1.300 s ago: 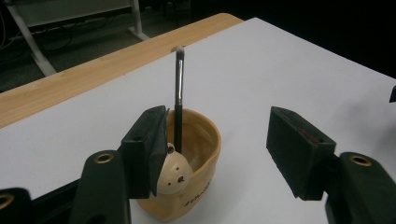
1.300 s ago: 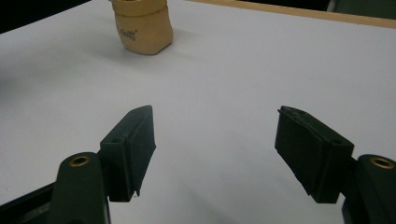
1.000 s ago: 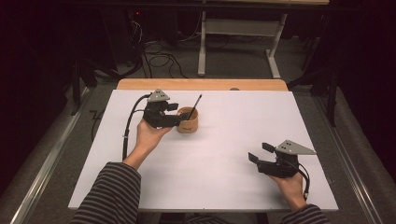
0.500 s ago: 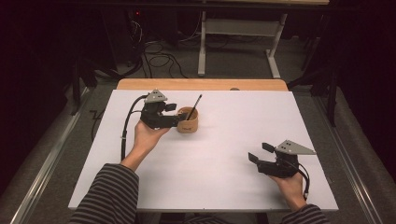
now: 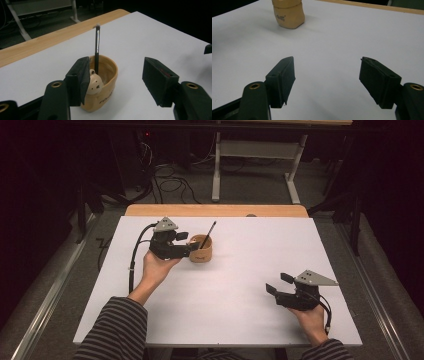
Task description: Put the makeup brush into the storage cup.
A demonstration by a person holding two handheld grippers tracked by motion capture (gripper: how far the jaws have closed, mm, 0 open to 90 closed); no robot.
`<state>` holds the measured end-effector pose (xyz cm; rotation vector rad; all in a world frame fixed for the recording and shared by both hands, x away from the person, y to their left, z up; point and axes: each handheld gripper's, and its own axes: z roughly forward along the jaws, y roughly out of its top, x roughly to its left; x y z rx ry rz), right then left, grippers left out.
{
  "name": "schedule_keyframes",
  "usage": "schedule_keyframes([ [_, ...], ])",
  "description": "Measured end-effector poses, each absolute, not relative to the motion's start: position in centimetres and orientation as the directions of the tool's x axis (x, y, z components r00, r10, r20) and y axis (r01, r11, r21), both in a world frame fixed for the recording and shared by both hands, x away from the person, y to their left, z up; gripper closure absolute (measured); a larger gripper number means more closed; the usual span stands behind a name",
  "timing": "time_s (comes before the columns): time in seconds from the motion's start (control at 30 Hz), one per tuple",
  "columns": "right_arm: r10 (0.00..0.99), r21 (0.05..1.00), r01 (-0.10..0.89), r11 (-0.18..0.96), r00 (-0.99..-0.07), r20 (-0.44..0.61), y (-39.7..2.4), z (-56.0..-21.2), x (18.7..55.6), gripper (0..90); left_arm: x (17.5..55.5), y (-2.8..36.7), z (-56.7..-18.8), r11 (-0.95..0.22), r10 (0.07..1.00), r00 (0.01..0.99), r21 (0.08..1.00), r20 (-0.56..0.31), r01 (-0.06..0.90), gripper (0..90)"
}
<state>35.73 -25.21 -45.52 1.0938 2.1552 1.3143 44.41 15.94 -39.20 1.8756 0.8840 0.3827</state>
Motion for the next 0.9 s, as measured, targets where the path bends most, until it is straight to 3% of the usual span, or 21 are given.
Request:
schedule_keyframes([
  [0.9,0.781,0.872,0.420,0.252,-0.620,0.073,-25.2,-45.5,35.7,29.7,43.6,17.5,-38.9,-0.227,0.728,0.673,0.881,-0.130,0.416,39.5],
])
